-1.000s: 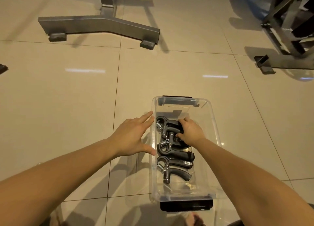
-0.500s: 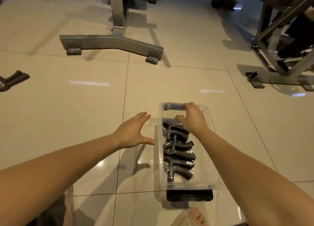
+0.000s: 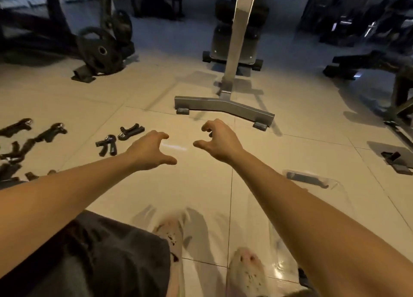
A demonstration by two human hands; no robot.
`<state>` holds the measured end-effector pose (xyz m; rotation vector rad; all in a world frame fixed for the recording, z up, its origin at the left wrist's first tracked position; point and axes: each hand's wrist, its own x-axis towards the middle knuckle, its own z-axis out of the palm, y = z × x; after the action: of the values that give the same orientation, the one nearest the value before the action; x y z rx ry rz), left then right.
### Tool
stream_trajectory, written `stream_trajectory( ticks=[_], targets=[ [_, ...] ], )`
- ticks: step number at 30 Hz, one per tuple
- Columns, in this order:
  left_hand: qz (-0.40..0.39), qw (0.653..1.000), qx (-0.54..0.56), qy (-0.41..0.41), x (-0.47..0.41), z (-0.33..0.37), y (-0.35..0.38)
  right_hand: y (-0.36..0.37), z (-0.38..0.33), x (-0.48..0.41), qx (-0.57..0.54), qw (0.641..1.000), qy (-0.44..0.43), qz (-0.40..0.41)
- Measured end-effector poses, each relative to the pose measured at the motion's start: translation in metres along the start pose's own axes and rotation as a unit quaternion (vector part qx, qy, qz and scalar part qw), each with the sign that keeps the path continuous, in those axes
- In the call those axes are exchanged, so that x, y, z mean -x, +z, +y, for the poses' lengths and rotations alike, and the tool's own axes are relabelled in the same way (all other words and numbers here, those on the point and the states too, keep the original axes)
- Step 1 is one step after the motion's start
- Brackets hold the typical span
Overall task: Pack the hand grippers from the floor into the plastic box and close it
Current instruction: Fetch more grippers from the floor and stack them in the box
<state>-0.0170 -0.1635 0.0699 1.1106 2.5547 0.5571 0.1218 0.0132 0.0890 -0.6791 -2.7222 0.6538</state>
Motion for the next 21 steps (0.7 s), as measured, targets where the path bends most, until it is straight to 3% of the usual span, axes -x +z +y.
stream_trajectory(
  ticks=[5, 12, 21],
  targets=[
    [0.02, 0.998, -0.001, -0.062, 0.038, -0.078, -0.079, 0.045, -0.089, -0.018, -0.007, 0.998, -0.051, -0.039],
    [0.023, 0.985, -0.093, -0.143, 0.06, -0.176, -0.171, 0.12, -0.19, -0.073, -0.022, 0.988, -0.109, -0.104],
    [0.029, 0.965, -0.077, -0.25, 0.054, -0.366, -0.151, 0.27, -0.244, -0.156, 0.076, 0.951, -0.187, -0.236]
  ],
)
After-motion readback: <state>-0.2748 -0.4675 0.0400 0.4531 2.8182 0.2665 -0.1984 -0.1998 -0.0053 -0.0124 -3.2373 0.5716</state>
